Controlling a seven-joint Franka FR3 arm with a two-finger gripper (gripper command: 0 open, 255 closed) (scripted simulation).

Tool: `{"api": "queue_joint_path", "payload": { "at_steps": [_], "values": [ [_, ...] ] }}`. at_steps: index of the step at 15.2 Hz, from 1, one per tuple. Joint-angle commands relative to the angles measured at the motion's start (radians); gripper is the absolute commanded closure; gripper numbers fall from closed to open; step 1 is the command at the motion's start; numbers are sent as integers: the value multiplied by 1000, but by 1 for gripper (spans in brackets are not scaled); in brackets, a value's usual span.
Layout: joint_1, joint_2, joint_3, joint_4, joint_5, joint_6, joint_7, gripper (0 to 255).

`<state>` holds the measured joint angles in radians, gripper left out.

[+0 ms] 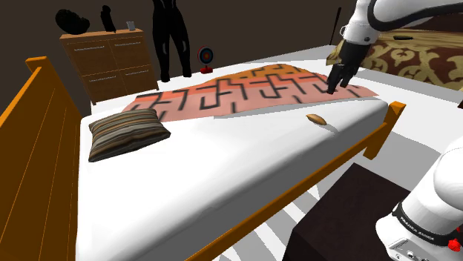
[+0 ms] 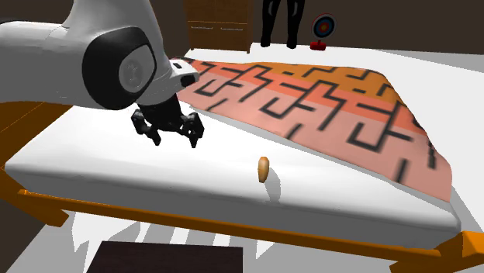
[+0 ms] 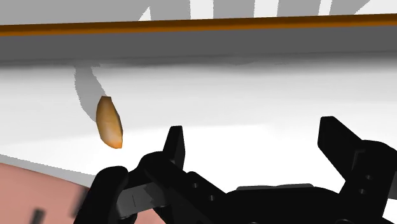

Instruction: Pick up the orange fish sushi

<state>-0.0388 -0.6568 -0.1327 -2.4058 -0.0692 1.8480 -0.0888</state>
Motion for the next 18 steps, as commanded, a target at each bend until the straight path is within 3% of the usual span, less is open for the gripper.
{"api": "queue_joint_path", "payload": {
  "at_steps": [1, 10, 18],
  "values": [
    [-8, 49, -30, -12, -11, 58, -30, 0],
    [-31, 308, -166, 6, -20, 284, -179, 0],
    [-42, 600, -268, 110, 75, 445, -353, 0]
  ]
}}
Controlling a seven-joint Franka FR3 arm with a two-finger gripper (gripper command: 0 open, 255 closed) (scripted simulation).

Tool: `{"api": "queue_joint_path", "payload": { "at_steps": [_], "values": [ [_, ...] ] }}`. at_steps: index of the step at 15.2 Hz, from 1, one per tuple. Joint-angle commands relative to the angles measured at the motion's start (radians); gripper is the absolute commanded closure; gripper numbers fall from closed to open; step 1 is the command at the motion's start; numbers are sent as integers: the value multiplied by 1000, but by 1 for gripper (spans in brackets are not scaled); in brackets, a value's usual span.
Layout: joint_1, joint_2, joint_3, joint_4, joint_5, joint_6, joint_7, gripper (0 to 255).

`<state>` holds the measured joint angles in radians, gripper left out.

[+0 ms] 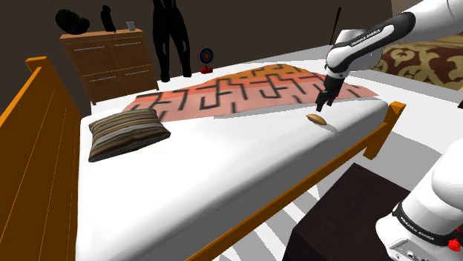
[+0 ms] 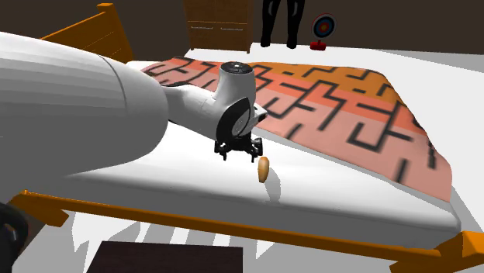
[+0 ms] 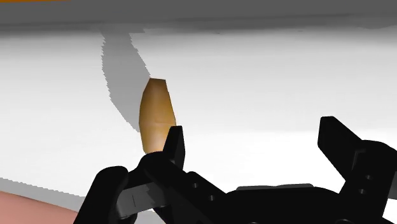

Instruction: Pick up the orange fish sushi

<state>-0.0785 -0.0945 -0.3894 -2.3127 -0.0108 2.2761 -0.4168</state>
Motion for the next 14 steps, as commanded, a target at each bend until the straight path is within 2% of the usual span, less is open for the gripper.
{"api": "queue_joint_path", "payload": {
  "at_steps": [1, 5, 10, 14],
  "values": [
    [-6, 77, -19, 35, 36, 32, -50, 0],
    [-35, 238, -34, 123, 127, 80, -154, 0],
    [-102, 437, -17, 260, 233, 109, -265, 0],
    [-113, 475, -2, 254, 258, 151, -282, 0]
  ]
}}
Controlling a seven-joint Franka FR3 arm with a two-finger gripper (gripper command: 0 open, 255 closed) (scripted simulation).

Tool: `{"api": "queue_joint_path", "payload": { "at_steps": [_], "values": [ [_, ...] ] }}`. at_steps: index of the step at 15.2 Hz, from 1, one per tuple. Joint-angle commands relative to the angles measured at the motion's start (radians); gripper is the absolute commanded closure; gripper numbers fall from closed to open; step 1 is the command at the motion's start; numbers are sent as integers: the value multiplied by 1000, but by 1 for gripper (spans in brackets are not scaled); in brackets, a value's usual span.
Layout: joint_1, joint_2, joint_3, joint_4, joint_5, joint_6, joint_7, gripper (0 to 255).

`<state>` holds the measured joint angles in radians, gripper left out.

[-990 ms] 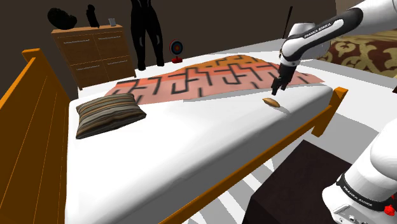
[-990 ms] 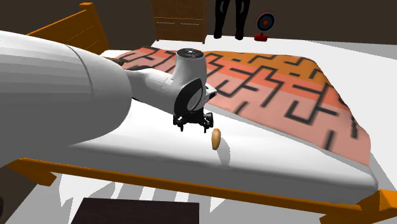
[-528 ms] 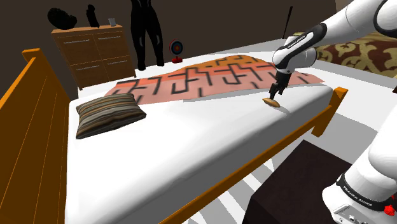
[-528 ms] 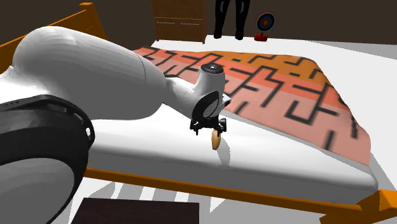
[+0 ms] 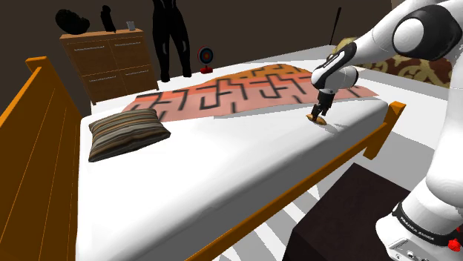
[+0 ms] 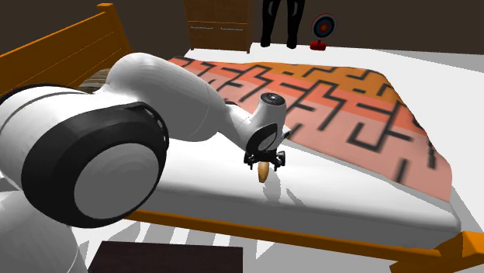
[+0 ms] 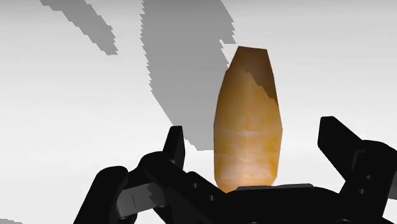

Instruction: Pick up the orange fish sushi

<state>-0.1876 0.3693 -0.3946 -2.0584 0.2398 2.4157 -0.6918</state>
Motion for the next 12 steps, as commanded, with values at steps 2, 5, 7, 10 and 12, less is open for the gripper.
{"api": "queue_joint_path", "payload": {
  "at_steps": [2, 5, 7, 10, 12],
  "values": [
    [-10, 31, 11, -2, 20, 31, -16, 0],
    [-14, 47, 17, -3, 30, 47, -23, 0],
    [-15, 47, 17, -4, 30, 47, -23, 255],
    [-14, 48, 18, -3, 31, 47, -22, 255],
    [-13, 45, 17, -8, 30, 50, -22, 255]
  ]
}}
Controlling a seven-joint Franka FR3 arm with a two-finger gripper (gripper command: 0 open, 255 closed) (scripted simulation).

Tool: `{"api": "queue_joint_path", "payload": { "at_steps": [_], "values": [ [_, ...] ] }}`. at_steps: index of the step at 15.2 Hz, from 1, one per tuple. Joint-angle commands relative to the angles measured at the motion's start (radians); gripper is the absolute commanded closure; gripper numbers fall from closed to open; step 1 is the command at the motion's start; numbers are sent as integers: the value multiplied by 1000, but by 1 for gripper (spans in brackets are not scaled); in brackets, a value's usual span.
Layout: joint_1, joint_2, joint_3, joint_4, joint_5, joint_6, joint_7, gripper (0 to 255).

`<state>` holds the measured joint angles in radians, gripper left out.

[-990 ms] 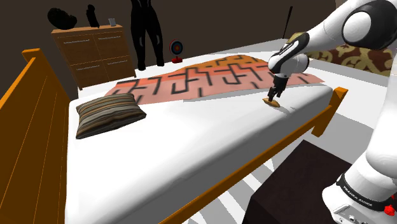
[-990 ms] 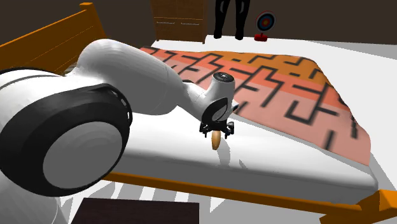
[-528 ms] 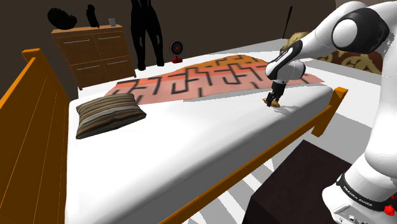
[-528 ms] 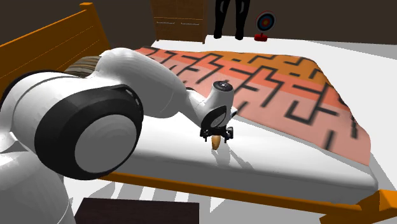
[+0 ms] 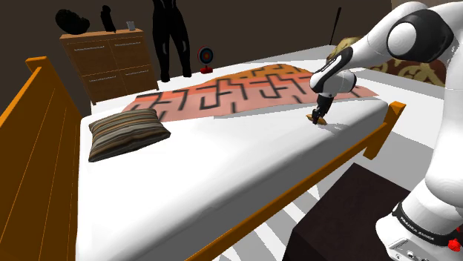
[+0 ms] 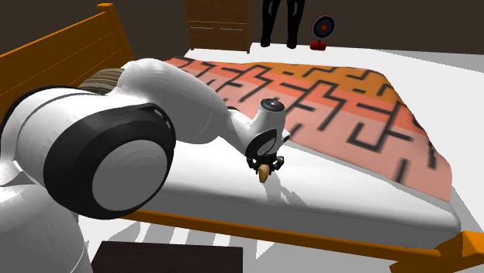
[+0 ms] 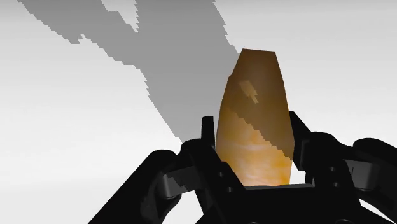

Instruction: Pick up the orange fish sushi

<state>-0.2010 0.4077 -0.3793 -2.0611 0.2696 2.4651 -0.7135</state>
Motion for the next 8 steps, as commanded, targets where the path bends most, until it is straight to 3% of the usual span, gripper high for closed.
{"api": "queue_joint_path", "payload": {
  "at_steps": [1, 8],
  "values": [
    [1, 7, 2, -5, 0, 1, 1, 255],
    [11, -32, -14, 3, -25, -43, 17, 255]
  ]
}}
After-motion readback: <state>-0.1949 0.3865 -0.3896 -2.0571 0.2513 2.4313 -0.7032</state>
